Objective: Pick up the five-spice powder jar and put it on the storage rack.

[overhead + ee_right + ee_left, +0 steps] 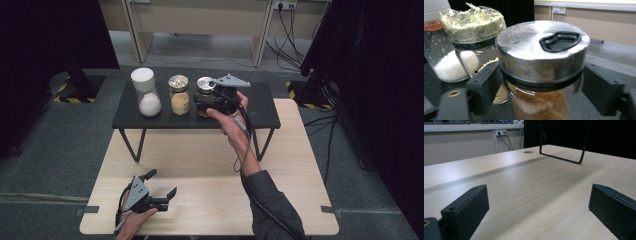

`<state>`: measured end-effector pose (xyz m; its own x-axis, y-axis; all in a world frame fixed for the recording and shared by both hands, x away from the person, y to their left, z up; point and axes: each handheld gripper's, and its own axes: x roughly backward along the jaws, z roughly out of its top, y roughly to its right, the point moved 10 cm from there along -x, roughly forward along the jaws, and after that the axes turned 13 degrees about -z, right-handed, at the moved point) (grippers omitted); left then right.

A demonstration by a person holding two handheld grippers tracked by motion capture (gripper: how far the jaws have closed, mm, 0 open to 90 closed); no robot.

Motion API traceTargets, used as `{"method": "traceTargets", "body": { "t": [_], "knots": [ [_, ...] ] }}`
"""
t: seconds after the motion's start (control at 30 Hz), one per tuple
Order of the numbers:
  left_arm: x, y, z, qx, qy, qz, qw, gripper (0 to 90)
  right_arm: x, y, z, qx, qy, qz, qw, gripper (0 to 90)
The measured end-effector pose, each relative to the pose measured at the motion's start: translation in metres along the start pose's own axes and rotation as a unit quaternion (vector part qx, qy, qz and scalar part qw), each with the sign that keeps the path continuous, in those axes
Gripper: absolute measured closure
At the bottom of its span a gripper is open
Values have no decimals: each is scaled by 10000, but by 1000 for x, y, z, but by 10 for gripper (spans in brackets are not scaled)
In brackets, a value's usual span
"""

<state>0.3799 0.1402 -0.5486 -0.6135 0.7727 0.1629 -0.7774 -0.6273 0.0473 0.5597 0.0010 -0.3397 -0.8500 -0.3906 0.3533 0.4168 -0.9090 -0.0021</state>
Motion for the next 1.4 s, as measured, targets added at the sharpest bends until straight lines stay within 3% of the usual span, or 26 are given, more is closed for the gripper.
{"method": "traceTargets", "body": {
  "t": [0.63, 0.97, 1.4],
  "knots": [
    [0, 0, 0, -5, 5, 4, 10000, 20, 9, 4, -1, -263, 156, 65, 9995, 83],
    [0, 0, 0, -1, 6, 2, 10000, 20, 15, 6, -5, -403, 250, -46, 9989, 11],
    [0, 0, 0, -1, 9, 3, 10000, 20, 25, 2, -9, -360, 382, 10, 9986, 10]
  ]
}}
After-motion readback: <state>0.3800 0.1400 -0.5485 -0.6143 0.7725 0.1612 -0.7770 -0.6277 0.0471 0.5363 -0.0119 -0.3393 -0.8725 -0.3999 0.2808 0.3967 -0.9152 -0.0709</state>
